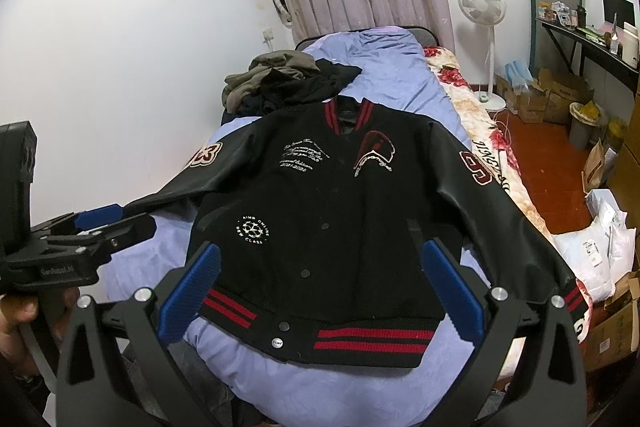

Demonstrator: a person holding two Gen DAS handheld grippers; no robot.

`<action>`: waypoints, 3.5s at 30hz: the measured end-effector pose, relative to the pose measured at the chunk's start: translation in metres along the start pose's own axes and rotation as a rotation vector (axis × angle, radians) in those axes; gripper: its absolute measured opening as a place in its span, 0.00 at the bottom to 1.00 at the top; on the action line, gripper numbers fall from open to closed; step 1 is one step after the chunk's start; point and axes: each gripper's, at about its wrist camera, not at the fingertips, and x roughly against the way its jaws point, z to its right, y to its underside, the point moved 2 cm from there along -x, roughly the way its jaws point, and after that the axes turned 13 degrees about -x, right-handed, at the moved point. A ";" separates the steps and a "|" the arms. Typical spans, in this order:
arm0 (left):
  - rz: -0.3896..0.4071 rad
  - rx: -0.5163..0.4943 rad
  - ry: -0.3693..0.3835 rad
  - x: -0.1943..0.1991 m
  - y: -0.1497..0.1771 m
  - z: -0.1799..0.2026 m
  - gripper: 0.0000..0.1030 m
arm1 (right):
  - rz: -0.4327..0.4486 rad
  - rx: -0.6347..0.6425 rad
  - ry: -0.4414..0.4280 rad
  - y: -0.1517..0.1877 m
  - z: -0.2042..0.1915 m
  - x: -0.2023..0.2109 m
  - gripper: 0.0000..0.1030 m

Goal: Fold large clothes

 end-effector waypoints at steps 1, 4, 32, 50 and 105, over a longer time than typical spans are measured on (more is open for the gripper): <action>0.001 -0.001 0.000 0.000 0.000 0.000 0.95 | -0.001 0.002 0.000 0.000 0.000 0.000 0.96; -0.002 0.002 0.000 0.000 -0.001 -0.001 0.95 | -0.001 0.001 0.000 -0.001 0.001 0.000 0.96; -0.002 -0.022 0.009 0.004 0.002 0.009 0.95 | -0.014 -0.019 -0.027 0.005 0.008 -0.005 0.96; -0.026 -0.160 0.150 -0.038 0.011 0.065 0.95 | 0.006 -0.129 0.189 0.005 0.213 -0.013 0.96; -0.127 -0.036 0.250 -0.204 0.070 -0.040 0.03 | -0.043 0.022 0.356 -0.229 0.134 -0.019 0.14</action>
